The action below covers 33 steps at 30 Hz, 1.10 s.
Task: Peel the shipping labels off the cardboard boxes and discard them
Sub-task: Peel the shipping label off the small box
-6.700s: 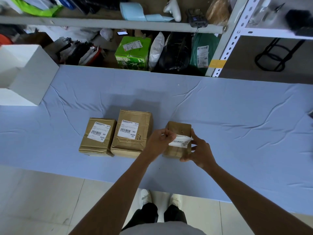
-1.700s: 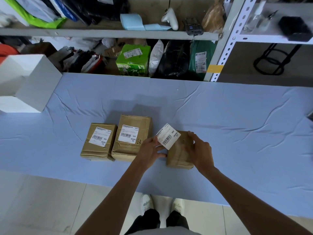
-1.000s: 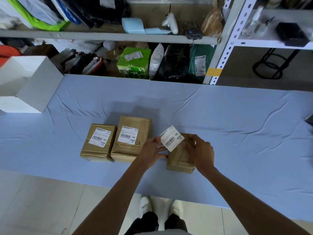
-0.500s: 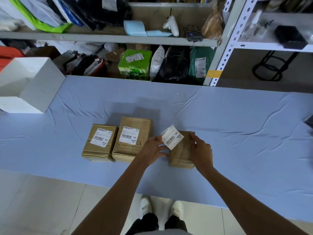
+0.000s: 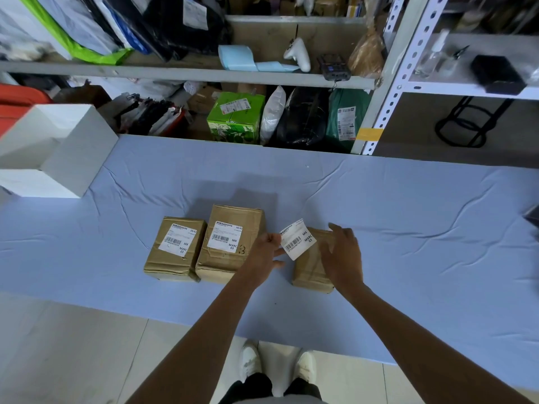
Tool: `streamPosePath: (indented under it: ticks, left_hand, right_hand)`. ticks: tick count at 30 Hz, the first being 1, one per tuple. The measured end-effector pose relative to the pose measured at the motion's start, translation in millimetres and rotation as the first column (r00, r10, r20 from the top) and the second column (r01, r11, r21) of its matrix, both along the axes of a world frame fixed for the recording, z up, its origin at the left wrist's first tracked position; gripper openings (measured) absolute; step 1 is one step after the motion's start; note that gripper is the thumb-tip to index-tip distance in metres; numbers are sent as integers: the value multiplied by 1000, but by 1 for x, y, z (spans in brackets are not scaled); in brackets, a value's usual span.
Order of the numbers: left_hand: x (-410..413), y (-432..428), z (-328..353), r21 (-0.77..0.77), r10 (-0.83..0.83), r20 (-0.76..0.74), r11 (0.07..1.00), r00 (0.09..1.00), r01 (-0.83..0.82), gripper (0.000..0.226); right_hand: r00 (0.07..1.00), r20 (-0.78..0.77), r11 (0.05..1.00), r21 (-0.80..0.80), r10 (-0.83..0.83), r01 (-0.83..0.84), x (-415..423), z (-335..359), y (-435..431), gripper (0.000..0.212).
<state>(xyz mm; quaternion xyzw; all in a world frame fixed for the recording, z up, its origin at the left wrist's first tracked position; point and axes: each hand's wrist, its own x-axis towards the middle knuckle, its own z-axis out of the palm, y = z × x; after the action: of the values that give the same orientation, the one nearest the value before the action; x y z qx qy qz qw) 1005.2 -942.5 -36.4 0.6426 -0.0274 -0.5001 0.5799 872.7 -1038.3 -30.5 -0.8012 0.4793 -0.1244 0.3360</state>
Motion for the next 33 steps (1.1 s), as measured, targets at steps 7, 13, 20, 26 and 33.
streamPosePath:
  ticks: [7,13,20,26,33]
  left_hand:
    - [1,-6,7,-67,115,-5,991,993,-115,12]
    - [4,-7,14,-35,165,154,986,974,-161,10]
    - [7,0,10,-32,167,290,986,942,-165,19]
    - [6,7,13,-141,183,343,980,921,-142,21]
    - [5,11,18,-215,117,444,976,888,-21,17]
  right_hand:
    - [950,313,969,239,-15,-63,28,23,13,37]
    - [970,245,986,163,-12,-28,30,22,10,23]
    - [968,251,987,161,-15,-26,30,24,4,19]
    - [979,186,992,79,86,-102,31,15,3,21]
    - [966,257,992,106,39,-68,33,18,4,24]
